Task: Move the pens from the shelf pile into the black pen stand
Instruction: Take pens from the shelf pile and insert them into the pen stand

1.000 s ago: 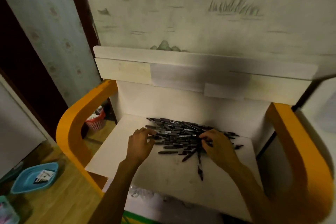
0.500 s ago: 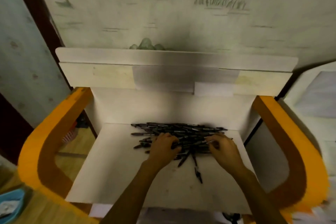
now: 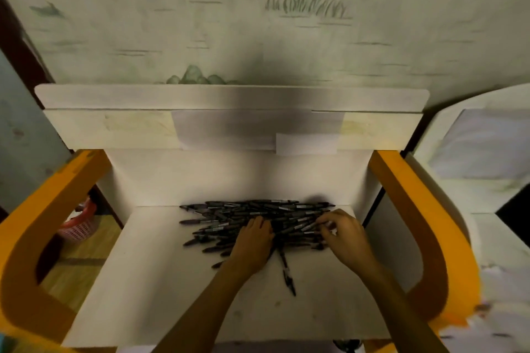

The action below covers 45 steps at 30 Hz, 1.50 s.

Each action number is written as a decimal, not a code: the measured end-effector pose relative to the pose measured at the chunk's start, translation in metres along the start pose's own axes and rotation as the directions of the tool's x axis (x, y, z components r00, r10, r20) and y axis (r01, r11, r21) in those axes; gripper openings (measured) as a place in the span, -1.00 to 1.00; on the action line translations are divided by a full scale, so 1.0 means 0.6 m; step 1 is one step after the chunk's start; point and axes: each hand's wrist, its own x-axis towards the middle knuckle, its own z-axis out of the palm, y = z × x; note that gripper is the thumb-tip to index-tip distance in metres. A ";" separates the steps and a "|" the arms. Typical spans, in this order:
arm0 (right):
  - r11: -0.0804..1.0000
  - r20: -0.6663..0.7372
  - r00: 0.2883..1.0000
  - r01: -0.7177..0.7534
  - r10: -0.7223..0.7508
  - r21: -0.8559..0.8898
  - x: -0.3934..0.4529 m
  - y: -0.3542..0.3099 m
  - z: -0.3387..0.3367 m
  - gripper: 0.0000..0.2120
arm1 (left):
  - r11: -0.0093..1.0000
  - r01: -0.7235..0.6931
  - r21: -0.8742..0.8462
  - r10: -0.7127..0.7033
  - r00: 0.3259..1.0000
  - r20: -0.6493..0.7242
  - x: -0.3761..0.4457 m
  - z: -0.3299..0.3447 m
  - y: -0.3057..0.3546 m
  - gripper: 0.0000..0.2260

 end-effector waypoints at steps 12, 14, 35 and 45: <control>1.000 0.016 1.000 0.023 -0.023 0.011 0.012 0.030 -0.005 -0.85 | 0.999 0.035 0.016 -0.035 0.999 0.006 0.006 0.020 0.019 -0.67; 1.000 0.015 1.000 0.020 -0.020 0.007 0.012 0.035 -0.007 -0.85 | 0.997 0.045 -0.059 -0.045 0.999 -0.012 0.003 0.023 0.018 -0.66; 0.999 -0.011 0.999 0.043 -0.043 -0.003 0.017 0.038 -0.019 -0.84 | 0.959 -0.162 0.231 0.146 0.986 0.085 0.046 0.023 0.134 -0.57; 1.000 -0.054 0.999 0.003 -0.003 -0.008 0.016 0.058 -0.033 -0.83 | 0.943 -0.103 0.316 0.088 0.994 0.060 0.051 0.027 0.143 -0.64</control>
